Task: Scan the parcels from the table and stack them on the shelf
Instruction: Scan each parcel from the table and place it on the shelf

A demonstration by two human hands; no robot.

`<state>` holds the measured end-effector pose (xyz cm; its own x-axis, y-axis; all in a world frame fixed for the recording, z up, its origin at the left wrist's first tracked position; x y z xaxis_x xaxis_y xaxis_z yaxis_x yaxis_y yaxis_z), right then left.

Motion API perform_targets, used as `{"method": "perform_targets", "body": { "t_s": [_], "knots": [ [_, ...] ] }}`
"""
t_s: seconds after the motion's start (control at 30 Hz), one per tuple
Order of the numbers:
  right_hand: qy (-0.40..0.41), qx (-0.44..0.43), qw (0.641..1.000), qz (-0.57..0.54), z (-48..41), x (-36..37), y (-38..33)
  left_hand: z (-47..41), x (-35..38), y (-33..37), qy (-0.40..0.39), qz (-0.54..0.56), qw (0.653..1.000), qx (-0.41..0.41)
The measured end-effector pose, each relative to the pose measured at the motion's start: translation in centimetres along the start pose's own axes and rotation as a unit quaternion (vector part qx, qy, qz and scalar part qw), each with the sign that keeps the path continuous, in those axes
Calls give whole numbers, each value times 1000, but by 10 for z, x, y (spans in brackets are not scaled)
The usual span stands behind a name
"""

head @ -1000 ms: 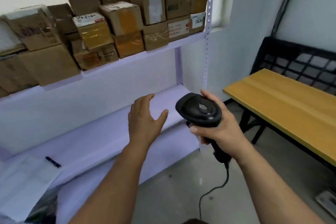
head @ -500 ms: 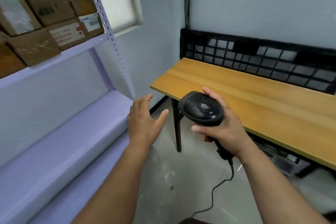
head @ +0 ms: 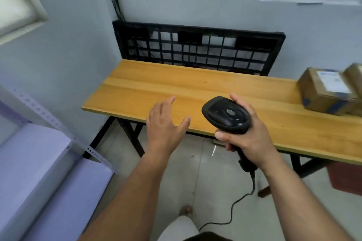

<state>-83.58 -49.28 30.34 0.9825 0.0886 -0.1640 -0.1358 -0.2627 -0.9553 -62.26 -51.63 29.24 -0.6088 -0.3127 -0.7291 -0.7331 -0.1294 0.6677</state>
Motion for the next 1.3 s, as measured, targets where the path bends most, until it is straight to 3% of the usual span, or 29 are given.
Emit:
{"method": "perform_targets", "body": {
  "t_s": [0.37, 0.7, 1.3],
  "knots": [
    [136, 32, 990, 29, -47, -112, 27, -84, 101, 105, -79, 14, 991, 104],
    [225, 61, 972, 40, -24, -222, 55, -73, 202, 200, -158, 24, 974, 163],
    [234, 66, 968, 63, 4, -511, 95, 0, 378, 413, -185, 21, 970, 156]
  ]
}}
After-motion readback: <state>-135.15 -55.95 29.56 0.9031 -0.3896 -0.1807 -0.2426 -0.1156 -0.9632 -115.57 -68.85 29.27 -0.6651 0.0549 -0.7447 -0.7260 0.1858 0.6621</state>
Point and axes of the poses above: each hand's wrist, its own z-axis away from the middle knuckle, its own x-axis out of the palm, y = z × x, the point moved 10 cm from there along -z, towards the middle knuckle, and after that the axes turned 10 degrees about -x, right-handed, at the moved point
